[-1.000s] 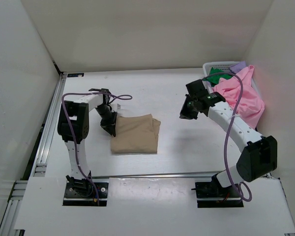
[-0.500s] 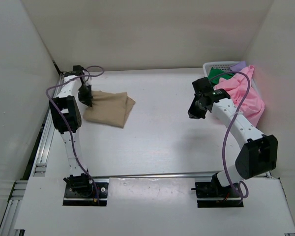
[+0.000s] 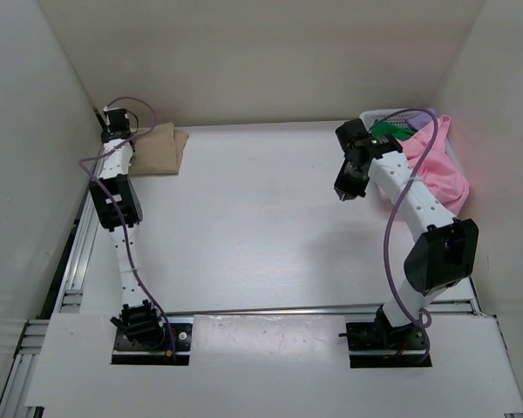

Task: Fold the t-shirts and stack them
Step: Put the neatly folded tshirt into the corner of the board with the left arm, then grab crumpled tshirt from bin with the right arm

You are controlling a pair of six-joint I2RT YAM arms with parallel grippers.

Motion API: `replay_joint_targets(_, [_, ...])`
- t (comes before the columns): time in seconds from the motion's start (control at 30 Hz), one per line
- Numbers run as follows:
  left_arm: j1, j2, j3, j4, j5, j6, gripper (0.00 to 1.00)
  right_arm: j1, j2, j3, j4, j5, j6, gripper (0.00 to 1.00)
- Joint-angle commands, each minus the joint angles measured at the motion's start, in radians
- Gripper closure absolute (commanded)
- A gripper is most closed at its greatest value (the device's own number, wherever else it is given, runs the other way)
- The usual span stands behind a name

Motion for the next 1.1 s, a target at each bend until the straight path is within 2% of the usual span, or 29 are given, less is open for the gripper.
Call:
replay_joint_targets(0.0, [0.033, 0.015, 0.042, 0.18, -0.06, -0.003, 0.9, -0.003, 0.017, 0.09, -0.106, 0.057, -0.008, 0.91])
replay_joint_targets(0.2, [0.056, 0.035, 0.03, 0.284, -0.043, -0.003, 0.9, 0.006, 0.055, 0.134, -0.154, 0.067, -0.017, 0.91])
replay_joint_targets(0.27, [0.056, 0.035, 0.03, 0.339, -0.032, -0.003, 0.83, 0.006, 0.065, 0.145, -0.154, 0.067, -0.017, 0.91])
replay_joint_targets(0.3, [0.056, 0.035, 0.03, 0.359, -0.032, -0.003, 0.76, 0.006, 0.075, 0.145, -0.154, 0.067, -0.028, 0.91])
replay_joint_targets(0.33, [0.056, 0.035, 0.03, 0.375, -0.032, -0.003, 0.48, 0.006, 0.075, 0.156, -0.154, 0.067, -0.028, 0.91])
replay_joint_targets(0.37, [0.056, 0.035, 0.03, 0.393, -0.05, -0.003, 0.35, 0.006, 0.084, 0.156, -0.154, 0.067, -0.028, 0.91])
replay_joint_targets(0.47, [0.056, 0.023, 0.03, 0.455, -0.126, -0.003, 0.07, 0.006, 0.084, 0.165, -0.154, 0.058, -0.037, 0.9])
replay_joint_targets(0.63, [0.056, -0.084, -0.042, 0.465, -0.219, -0.003, 0.03, 0.006, 0.094, 0.165, -0.132, 0.047, -0.047, 0.89])
replay_joint_targets(0.77, [0.008, -0.213, -0.206, 0.465, -0.219, -0.003, 0.03, 0.006, 0.074, 0.153, -0.091, 0.047, -0.056, 0.86])
replay_joint_targets(0.8, [-0.005, -0.243, -0.29, 0.465, -0.219, -0.003, 0.03, -0.023, 0.074, 0.165, -0.08, 0.047, -0.056, 0.84])
replay_joint_targets(0.87, [-0.035, -0.354, -0.381, 0.465, -0.221, -0.003, 0.01, -0.061, 0.052, 0.191, -0.053, 0.047, -0.068, 0.73])
replay_joint_targets(0.9, [-0.067, -0.4, -0.484, 0.465, -0.206, -0.003, 0.01, -0.111, 0.037, 0.202, -0.036, 0.047, -0.068, 0.56])
replay_joint_targets(0.97, [-0.113, -0.536, -0.577, 0.455, -0.122, -0.003, 0.01, -0.206, 0.028, 0.212, 0.03, 0.025, -0.105, 0.4])
replay_joint_targets(1.03, [-0.14, -0.617, -0.678, 0.432, -0.033, -0.003, 0.01, -0.277, 0.028, 0.24, 0.067, -0.002, -0.134, 0.35])
replay_joint_targets(1.07, [-0.153, -0.654, -0.701, 0.386, 0.063, -0.003, 0.01, -0.34, 0.046, 0.258, 0.078, -0.002, -0.134, 0.34])
